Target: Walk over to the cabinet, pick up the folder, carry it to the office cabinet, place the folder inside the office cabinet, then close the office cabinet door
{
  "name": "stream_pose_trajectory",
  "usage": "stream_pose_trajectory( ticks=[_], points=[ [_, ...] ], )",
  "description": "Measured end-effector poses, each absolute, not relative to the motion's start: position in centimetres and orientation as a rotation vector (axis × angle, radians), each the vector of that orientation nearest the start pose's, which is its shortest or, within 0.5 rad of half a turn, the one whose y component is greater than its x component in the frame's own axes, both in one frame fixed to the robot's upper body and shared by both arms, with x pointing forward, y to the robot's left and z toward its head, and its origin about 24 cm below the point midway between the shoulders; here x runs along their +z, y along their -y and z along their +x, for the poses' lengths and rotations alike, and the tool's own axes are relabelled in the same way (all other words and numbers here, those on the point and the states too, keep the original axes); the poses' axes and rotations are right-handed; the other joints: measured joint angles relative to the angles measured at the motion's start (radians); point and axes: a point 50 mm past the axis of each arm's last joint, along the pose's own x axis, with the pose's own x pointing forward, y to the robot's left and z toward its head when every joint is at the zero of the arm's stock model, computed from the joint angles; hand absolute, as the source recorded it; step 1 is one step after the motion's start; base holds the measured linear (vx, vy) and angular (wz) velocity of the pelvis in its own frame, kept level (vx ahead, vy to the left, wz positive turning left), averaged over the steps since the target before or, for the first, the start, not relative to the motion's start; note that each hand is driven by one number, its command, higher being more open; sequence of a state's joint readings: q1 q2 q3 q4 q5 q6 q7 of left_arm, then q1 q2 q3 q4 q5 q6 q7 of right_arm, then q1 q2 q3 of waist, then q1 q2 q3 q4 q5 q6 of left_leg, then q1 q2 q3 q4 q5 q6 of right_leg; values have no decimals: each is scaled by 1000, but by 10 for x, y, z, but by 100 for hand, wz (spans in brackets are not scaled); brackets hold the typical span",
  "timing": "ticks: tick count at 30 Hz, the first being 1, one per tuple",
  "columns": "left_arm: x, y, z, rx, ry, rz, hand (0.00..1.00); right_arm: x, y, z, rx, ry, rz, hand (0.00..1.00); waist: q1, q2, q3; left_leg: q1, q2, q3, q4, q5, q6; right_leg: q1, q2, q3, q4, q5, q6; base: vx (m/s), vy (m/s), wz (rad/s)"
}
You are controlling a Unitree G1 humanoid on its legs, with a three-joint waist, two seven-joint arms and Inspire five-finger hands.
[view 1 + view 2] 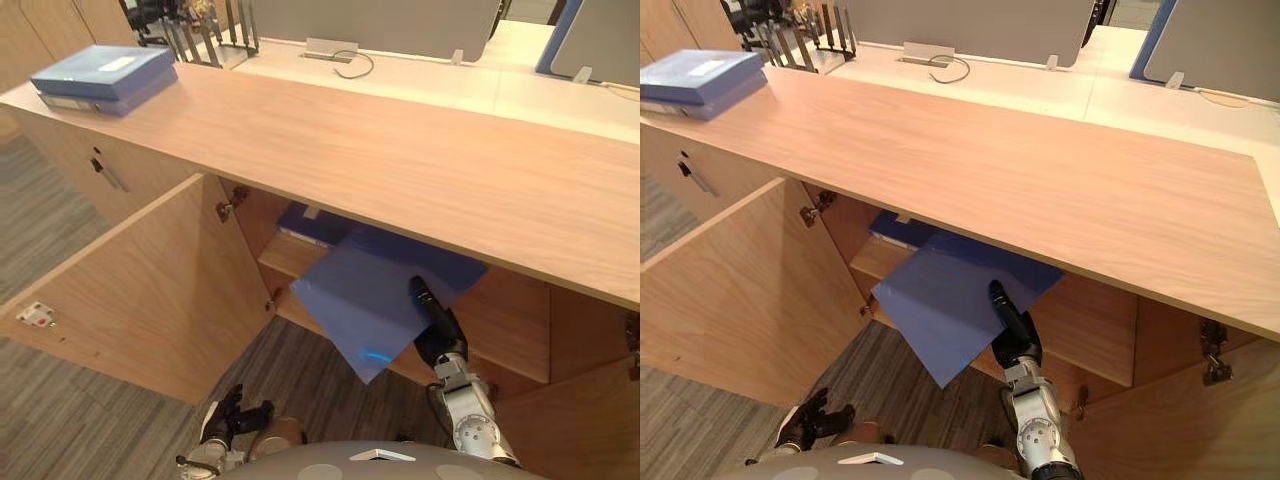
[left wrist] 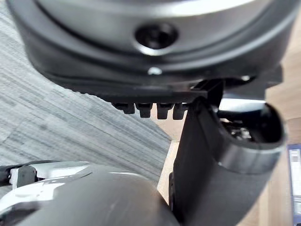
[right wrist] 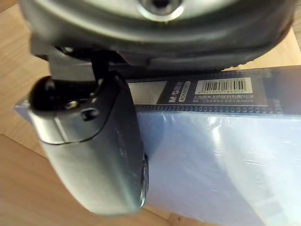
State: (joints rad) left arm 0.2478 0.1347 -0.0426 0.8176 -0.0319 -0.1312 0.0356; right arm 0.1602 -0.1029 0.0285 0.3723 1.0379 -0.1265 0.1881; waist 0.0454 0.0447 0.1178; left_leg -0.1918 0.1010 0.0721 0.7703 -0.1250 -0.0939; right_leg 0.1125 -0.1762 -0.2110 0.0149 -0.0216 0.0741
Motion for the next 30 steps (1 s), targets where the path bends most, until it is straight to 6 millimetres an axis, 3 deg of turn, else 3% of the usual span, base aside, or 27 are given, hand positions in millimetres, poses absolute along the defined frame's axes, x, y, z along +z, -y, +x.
stream_pose_trajectory(
  ticks=[2,4,5,6,7,8,10,13,16,25,30],
  points=[
    [-143,-195,91,62,-907,148,100,-55,189,194,-192,-221,908,0,4,12,2,-8,15,-10,-113,-73,4,1,-5,11,4,-8,2,-180,-136,-13],
    [-141,-195,93,49,-896,167,100,-53,192,197,-198,-200,900,0,3,11,6,5,11,-32,-296,-64,-4,-5,-23,27,24,-19,18,-251,-85,-22],
    [-141,-194,94,44,-894,172,100,-52,193,197,-202,-193,895,0,1,15,8,16,9,-43,-371,-39,-5,-6,-29,31,36,-29,30,-295,27,-23],
    [-141,-189,94,27,-891,180,100,-51,198,197,-205,-184,876,0,-2,37,14,42,6,-68,-495,47,-4,-5,-30,43,60,-51,57,-198,175,-27],
    [-142,-183,93,14,-891,162,100,-51,202,198,-211,-184,858,0,2,61,20,63,4,-75,-527,95,-5,3,-32,62,75,-68,87,-106,195,-24],
    [-140,-185,97,9,-879,178,100,-52,202,197,-216,-194,856,0,2,56,20,66,-9,-75,-534,81,3,14,-39,72,69,-66,92,84,230,-6],
    [-135,-189,110,6,-824,222,100,-52,194,199,-205,-197,869,0,4,24,33,61,-65,-61,-521,55,19,7,-83,112,76,-81,110,158,170,5],
    [-135,-187,107,5,-822,230,100,-52,175,204,-139,-229,883,0,9,30,34,57,-74,-34,-439,-17,23,14,-97,157,71,-100,134,155,51,-24],
    [-135,-185,105,-15,-825,240,100,-46,169,213,-96,-220,884,0,7,49,28,42,-55,-30,-371,-60,26,15,-75,176,68,-112,132,176,-71,-28],
    [-133,-185,108,-38,-809,265,100,-39,191,221,-187,-150,872,0,2,46,27,44,-53,-24,-444,-53,27,-46,-75,222,56,-97,147,90,-75,-19],
    [-127,-183,115,-68,-756,283,100,-32,190,231,-194,-134,869,0,3,43,30,9,-50,22,-474,-34,33,-170,-78,294,84,-33,159,-9,44,-53]
  ],
)
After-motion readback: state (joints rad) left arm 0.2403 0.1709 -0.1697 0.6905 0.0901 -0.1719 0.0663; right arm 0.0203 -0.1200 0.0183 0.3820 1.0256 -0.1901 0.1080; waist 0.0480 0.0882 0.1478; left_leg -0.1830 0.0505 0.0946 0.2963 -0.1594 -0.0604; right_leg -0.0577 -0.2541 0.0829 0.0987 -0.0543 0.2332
